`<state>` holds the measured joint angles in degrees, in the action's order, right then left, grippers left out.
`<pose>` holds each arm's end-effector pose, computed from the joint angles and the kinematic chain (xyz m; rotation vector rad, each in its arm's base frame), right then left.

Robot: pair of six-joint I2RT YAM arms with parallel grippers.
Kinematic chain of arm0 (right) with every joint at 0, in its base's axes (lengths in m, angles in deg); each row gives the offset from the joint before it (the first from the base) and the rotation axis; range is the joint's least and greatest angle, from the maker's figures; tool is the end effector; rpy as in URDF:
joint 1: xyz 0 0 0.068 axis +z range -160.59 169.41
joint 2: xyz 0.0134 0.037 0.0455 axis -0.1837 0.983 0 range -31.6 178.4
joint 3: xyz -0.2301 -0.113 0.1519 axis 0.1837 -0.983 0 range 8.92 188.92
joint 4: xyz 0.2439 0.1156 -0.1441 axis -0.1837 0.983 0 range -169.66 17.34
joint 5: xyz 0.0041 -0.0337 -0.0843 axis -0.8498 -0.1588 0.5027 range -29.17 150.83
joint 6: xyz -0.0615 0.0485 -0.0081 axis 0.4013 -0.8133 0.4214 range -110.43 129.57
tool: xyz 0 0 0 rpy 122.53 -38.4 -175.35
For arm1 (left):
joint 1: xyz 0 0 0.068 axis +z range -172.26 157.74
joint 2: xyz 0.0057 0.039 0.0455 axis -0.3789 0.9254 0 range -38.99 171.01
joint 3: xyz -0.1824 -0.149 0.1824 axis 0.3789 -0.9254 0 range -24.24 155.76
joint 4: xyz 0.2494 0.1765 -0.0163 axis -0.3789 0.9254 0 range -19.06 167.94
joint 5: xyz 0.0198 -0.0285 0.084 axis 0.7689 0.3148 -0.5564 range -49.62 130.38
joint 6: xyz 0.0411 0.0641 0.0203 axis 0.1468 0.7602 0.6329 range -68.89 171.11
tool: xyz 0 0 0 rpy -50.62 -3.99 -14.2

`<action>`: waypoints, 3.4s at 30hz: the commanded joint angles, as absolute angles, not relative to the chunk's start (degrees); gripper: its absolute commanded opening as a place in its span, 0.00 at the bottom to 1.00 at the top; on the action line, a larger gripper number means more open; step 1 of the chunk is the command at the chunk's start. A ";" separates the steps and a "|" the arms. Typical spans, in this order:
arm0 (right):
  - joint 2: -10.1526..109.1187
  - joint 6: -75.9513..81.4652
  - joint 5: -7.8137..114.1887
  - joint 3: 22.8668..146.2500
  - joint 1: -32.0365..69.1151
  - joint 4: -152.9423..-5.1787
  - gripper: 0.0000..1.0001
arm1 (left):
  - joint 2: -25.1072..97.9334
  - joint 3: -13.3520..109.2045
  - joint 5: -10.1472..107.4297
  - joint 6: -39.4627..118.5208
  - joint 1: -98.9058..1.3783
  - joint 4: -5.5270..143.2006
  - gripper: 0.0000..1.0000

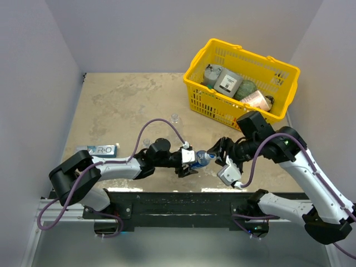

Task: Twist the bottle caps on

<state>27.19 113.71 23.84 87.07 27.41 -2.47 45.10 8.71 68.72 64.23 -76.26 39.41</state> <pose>0.1274 0.1512 0.4066 -2.2669 0.5410 0.2851 0.1774 -0.2987 0.1673 1.3714 1.4373 -0.9443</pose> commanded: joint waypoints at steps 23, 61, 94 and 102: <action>34.92 91.90 28.49 86.17 28.96 -3.78 0.06 | 43.62 9.77 62.99 64.83 -76.40 33.42 0.00; 25.94 97.62 18.44 93.59 6.28 1.29 0.64 | 44.94 10.47 61.29 52.50 -76.76 34.64 0.00; 26.15 123.22 22.24 81.35 17.19 1.29 0.42 | 45.91 14.17 69.47 65.52 -75.70 38.25 0.00; 26.59 122.77 23.12 80.64 17.36 1.29 0.40 | 46.08 14.25 68.95 67.81 -75.61 38.07 0.00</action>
<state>26.27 122.71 22.70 80.84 17.09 -2.34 45.87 12.01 68.43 65.52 -75.93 40.48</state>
